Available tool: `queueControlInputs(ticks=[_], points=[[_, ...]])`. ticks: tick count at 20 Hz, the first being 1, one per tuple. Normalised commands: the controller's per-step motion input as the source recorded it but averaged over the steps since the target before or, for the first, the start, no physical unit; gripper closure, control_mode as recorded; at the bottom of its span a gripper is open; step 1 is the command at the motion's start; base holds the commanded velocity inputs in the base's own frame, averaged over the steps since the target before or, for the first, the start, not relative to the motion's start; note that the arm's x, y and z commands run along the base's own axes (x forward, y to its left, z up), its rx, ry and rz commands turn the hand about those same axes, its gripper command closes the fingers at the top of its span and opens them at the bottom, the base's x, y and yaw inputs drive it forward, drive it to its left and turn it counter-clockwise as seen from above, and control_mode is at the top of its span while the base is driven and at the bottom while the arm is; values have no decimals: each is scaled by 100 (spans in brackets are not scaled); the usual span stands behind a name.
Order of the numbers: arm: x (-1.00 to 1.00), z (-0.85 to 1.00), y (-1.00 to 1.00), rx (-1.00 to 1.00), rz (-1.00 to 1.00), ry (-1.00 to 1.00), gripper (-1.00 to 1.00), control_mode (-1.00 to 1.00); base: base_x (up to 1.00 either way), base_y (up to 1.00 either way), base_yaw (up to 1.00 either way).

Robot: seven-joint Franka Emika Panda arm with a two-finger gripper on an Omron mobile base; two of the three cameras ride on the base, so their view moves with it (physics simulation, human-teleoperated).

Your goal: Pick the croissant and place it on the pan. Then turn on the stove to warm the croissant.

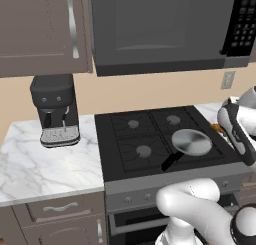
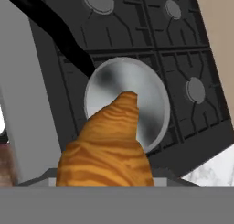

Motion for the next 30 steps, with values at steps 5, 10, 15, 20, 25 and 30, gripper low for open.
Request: queueControlInputs(ticks=[5,10,15,20,25,30], points=[[0,-7,52,-4,6,19,100,-100,0,0,0],[0,-6,39,0,4,21,100,-100,0,0,0],[0,-23,9,0,0,10,100,-100,0,0,0],[0,-29,0,3,0,-4,100,-100,0,0,0],[2,-28,0,7,0,-11,100,-100,0,0,0],[12,-14,0,6,0,-3,100,-100,0,0,0]])
